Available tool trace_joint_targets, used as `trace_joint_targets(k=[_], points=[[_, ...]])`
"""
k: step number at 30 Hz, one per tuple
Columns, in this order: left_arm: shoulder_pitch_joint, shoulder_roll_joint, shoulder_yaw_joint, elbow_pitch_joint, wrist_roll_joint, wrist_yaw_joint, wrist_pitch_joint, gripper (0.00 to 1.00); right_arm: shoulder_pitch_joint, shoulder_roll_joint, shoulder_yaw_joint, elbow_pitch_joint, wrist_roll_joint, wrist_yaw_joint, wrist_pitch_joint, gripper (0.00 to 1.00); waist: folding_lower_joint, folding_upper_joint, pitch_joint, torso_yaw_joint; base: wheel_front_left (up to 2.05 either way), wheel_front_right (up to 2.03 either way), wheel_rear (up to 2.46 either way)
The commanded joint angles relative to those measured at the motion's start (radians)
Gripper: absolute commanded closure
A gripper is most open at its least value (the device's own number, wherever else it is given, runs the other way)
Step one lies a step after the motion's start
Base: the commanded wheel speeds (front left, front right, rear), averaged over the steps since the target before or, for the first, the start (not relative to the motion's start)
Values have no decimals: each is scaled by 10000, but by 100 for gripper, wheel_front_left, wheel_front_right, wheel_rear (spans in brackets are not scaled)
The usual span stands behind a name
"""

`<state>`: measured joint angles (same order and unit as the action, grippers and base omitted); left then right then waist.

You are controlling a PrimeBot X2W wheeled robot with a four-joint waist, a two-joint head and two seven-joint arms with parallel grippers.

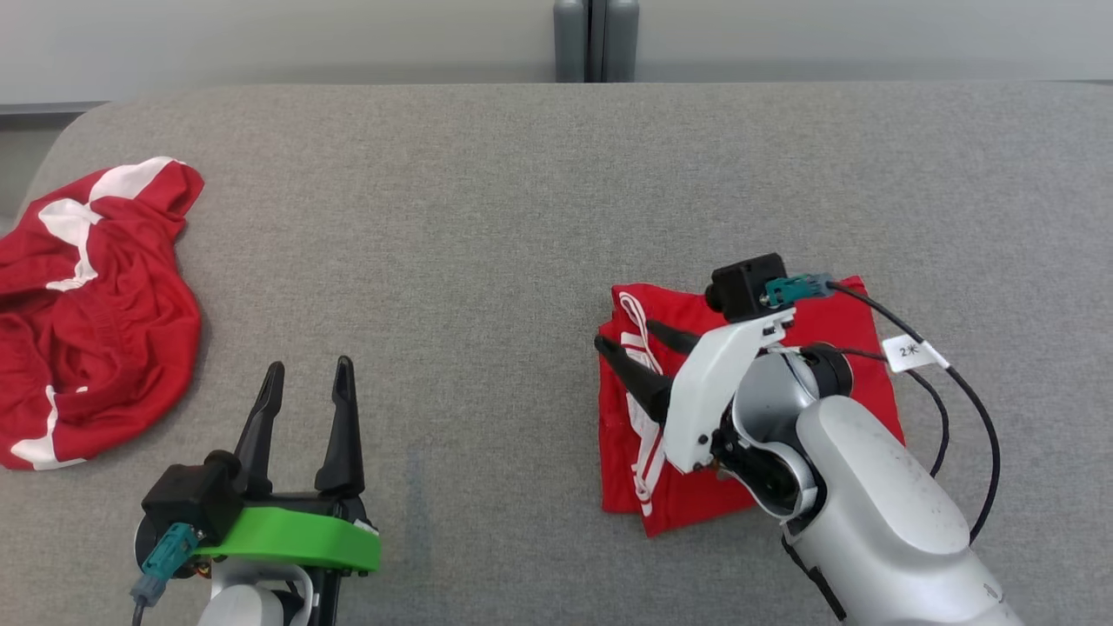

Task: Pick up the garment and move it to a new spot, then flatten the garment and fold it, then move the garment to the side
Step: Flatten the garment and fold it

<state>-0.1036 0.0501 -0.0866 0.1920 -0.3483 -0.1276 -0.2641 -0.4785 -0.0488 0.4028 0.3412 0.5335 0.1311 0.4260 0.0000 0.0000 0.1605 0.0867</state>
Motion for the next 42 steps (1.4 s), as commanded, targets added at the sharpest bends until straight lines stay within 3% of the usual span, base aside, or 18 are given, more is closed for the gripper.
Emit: trace_joint_targets(k=[1, 5, 11, 17, 18, 20, 26, 31, 42], points=[[145, 10, 56, 1, 123, -48, 0, 0, -128, -34, -7, -185, 287, -7, -382, 0, 0, 0, -48, -66, 0, 0, 0], [210, 10, 68, -21, 141, -48, 0, 0, -277, -31, -255, -576, 449, -7, -1541, 0, 0, 0, -140, -186, 0, 0, 0], [214, 11, 135, -38, 156, -48, 0, 0, 28, -535, -1223, -856, -1349, -7, -3141, 0, 0, 0, -268, -385, 0, 0, 0], [180, 11, 100, -81, 107, -48, 0, 0, 913, -732, -2259, -390, -2811, -6, -3798, 0, 0, 0, -251, -452, 0, 0, 0], [163, 11, 72, -89, 90, -48, 0, 0, 1051, -713, -2369, -284, -2925, -6, -3870, 29, 0, 0, -230, -446, 0, 0, 0], [108, 11, 27, -105, 62, -48, 0, 0, 1317, -621, -2463, -7, -3187, -4, -4029, 100, 0, 0, -158, -415, 0, 0, 0], [-80, 11, -58, -107, 43, -48, 0, 0, 1553, -262, -2003, 1189, -3587, -6, -4494, 100, 0, 0, 100, -263, 0, 0, 0], [-203, 11, -94, -83, 69, -48, 0, 0, 1032, -60, -916, 2301, -3324, -6, -4773, 100, 0, 0, 306, -119, 0, 0, 0], [-412, 11, -238, 58, -3, -48, 0, 0, 20, -33, 2393, 2725, -1169, -6, -5104, 100, 0, 0, 490, 203, 0, 0, 0]])
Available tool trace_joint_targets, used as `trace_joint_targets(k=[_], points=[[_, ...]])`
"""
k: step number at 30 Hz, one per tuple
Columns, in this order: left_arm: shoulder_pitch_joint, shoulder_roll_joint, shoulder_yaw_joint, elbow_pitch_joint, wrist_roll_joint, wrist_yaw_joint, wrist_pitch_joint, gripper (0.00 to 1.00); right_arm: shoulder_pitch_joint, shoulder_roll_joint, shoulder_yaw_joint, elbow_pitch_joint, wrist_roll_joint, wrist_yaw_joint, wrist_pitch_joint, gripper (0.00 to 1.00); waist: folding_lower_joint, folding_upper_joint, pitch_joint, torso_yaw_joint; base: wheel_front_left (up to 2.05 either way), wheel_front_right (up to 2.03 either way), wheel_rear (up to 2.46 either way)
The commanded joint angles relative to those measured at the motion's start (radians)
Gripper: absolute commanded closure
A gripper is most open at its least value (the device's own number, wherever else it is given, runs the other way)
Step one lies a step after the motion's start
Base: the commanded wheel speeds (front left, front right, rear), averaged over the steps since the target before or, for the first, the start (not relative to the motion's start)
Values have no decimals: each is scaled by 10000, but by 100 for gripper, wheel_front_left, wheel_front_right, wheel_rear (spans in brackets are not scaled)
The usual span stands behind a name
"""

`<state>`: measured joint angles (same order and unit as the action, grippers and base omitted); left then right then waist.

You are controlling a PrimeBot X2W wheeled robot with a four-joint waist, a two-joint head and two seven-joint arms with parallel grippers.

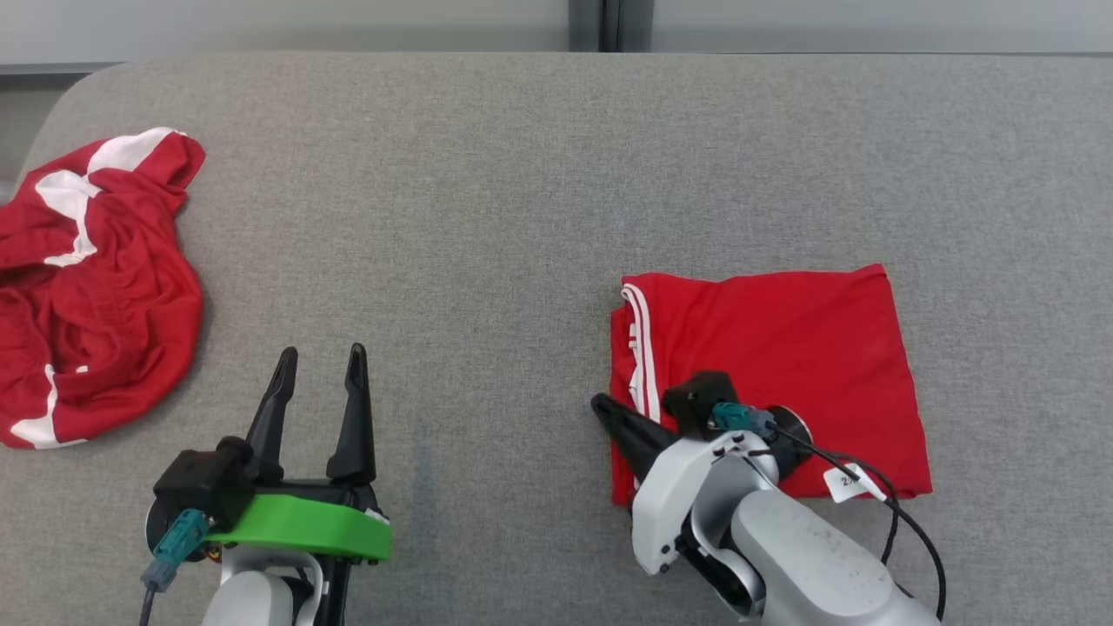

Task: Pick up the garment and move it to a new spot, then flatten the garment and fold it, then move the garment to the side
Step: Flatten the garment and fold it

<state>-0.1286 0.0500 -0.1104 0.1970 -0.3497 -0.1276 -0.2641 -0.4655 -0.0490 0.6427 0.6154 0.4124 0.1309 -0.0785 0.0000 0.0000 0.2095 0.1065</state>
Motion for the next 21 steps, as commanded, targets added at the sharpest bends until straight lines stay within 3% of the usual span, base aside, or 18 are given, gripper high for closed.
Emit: trace_joint_targets(k=[1, 6, 7, 8, 9, 15, 21], points=[[-160, 13, 13, 28, 13, -48, 0, 0, -186, -31, 233, -120, 300, -4, -125, 100, 0, 0, -11, 3, 0, 0, 0], [42, 13, 229, 23, 64, -48, 0, 0, -498, -32, 524, -756, 1206, -4, -783, 100, 0, 0, -210, -184, 0, 0, 0], [113, 14, 288, 22, 92, -48, 0, 0, -548, -29, 482, -929, 1328, -4, -954, 89, 0, 0, -284, -259, 0, 0, 0], [160, 14, 334, 16, 112, -48, 0, 0, -587, -31, 376, -1064, 1387, -4, -1097, 33, 0, 0, -350, -327, 0, 0, 0], [215, 14, 398, -2, 131, -48, 0, 0, -644, -37, 206, -1226, 1332, -4, -1256, 0, 0, 0, -438, -424, 0, 0, 0], [530, 14, 696, -60, 193, -48, 0, 0, -175, -130, -1585, -2067, 435, -2, -1558, 0, 0, 0, -980, -954, 0, 0, 0], [722, 16, 928, -66, 238, -48, 0, 0, 779, -572, -3557, -3283, -605, -2, -1051, 0, 0, 0, -1467, -1370, 0, 0, 0]])
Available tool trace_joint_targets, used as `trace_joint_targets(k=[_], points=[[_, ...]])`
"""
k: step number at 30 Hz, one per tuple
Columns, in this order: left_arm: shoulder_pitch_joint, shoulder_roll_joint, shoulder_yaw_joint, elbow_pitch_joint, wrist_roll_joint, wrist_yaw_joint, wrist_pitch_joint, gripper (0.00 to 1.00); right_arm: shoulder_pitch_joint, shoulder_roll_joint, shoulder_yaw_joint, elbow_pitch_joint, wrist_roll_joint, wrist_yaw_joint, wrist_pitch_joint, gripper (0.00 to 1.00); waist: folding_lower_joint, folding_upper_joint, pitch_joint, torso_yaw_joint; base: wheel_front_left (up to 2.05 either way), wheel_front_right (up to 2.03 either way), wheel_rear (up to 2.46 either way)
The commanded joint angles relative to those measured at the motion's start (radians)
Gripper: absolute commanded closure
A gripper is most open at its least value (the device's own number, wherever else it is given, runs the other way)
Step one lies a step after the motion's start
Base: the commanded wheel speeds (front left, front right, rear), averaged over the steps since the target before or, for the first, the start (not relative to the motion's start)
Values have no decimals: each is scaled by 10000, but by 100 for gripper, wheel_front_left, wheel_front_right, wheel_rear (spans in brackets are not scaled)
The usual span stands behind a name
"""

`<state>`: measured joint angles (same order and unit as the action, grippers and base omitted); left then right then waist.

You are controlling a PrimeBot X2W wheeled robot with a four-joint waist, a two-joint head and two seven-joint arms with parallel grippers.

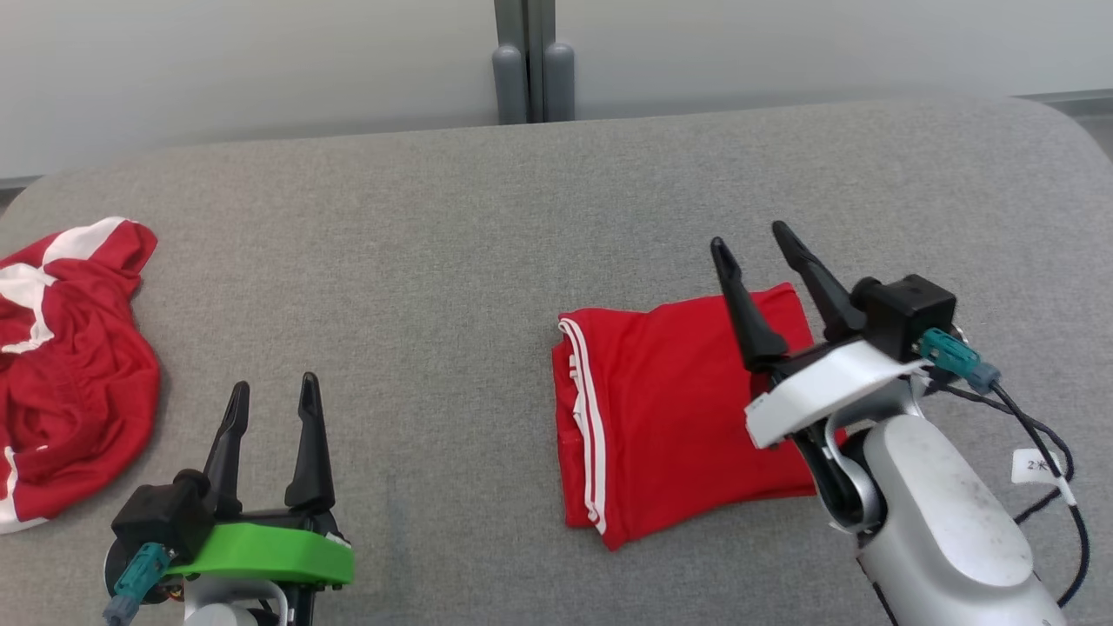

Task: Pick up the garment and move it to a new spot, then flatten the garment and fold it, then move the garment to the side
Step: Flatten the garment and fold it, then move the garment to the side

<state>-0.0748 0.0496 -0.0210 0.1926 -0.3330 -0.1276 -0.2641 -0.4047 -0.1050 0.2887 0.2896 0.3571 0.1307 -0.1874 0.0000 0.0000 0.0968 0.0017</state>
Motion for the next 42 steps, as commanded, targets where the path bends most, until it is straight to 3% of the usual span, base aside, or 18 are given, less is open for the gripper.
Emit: trace_joint_targets(k=[1, 11, 25, 42], points=[[212, 20, 66, -6, 54, -47, 0, 0, 391, -145, -293, -237, -249, 0, 75, 0, 0, 0, -426, -380, 0, 0, 0], [568, 19, 299, 12, 184, -48, 0, 0, 1961, -751, -1715, -635, -894, 0, 360, 0, 0, 0, -952, -782, 0, 0, 0], [758, 21, 416, 328, 451, -47, 1, 0, 2370, -878, -1591, 162, -722, -2, 187, 0, 0, 0, -1107, -899, 0, 0, 0], [814, 21, 372, 342, 395, -47, 1, 0, 2295, -697, -1725, 145, -917, 0, 328, 0, 0, 0, -1005, -694, 0, 0, 0]])
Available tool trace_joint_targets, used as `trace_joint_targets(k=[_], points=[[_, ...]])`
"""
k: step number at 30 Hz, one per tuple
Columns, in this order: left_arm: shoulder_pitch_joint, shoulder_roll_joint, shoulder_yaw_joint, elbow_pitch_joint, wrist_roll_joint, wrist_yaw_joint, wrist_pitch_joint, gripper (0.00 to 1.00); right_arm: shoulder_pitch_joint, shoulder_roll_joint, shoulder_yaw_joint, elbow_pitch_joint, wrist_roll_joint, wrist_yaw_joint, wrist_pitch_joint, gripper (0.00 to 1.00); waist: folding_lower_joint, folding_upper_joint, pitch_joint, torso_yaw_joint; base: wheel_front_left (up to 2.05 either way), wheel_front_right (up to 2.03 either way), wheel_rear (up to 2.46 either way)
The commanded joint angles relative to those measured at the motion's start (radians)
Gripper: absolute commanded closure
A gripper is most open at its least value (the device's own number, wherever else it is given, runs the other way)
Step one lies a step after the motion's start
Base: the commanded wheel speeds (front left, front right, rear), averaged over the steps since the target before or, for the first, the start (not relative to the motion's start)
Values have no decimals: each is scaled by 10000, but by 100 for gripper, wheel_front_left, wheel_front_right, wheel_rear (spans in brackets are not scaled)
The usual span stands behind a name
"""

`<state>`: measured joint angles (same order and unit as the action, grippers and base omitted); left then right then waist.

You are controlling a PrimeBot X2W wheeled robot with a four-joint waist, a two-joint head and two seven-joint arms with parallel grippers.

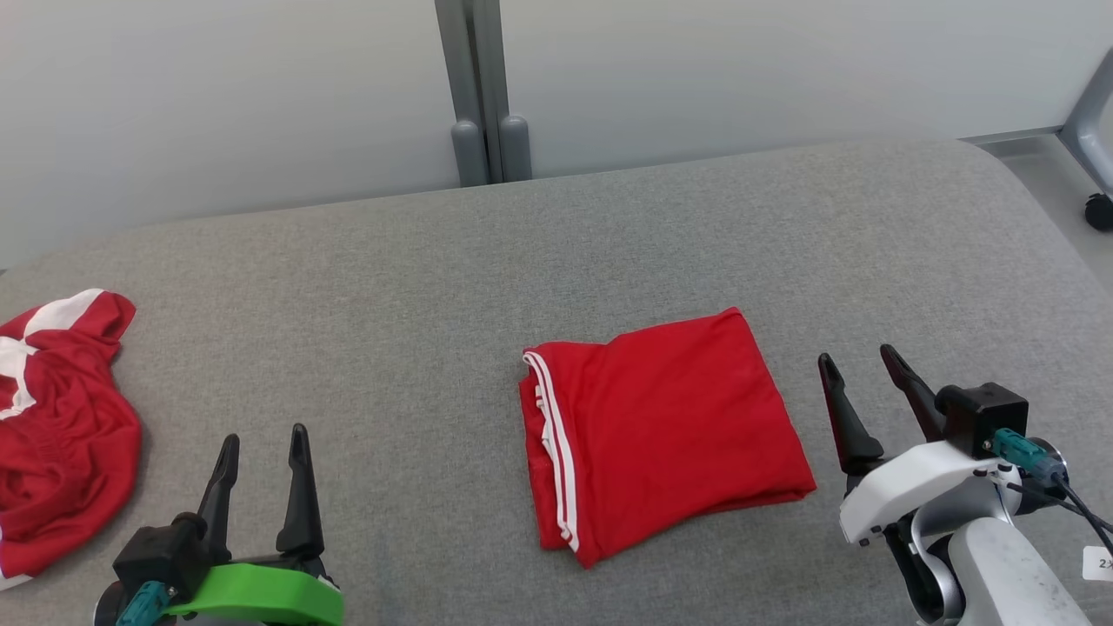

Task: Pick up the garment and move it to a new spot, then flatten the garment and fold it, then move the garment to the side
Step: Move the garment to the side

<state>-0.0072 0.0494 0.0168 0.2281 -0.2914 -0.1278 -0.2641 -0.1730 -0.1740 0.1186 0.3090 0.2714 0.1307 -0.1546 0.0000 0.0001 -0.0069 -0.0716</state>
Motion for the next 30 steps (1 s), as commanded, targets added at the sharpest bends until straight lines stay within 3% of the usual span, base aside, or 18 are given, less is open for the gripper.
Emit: trace_joint_targets(k=[1, 6, 16, 25, 30], points=[[132, 23, -11, -20, -13, -47, 1, 0, -57, -31, -4, -65, -52, -2, 36, 0, 0, -1, 55, 67, 0, 0, 0], [124, 21, -84, -66, 26, -45, 1, 0, -357, -193, -63, -142, 197, 0, 583, 0, 0, -1, 211, 285, 0, 0, 0], [-512, 21, -271, -245, -36, -47, 1, 0, -1347, -407, -152, 1144, 741, -3, 3871, 0, 0, -1, 1160, 1011, 0, 0, 0], [-1005, 21, -479, -246, -67, -45, 1, 0, -2009, -147, -354, 2334, 623, -3, 4119, 0, 0, -1, 1966, 1646, 0, 0, 0], [-1118, 21, -477, -230, -36, -46, 1, 0, -2175, -32, -288, 3183, 522, -2, 4809, 0, 0, -1, 2094, 1752, 0, 0, 0]])
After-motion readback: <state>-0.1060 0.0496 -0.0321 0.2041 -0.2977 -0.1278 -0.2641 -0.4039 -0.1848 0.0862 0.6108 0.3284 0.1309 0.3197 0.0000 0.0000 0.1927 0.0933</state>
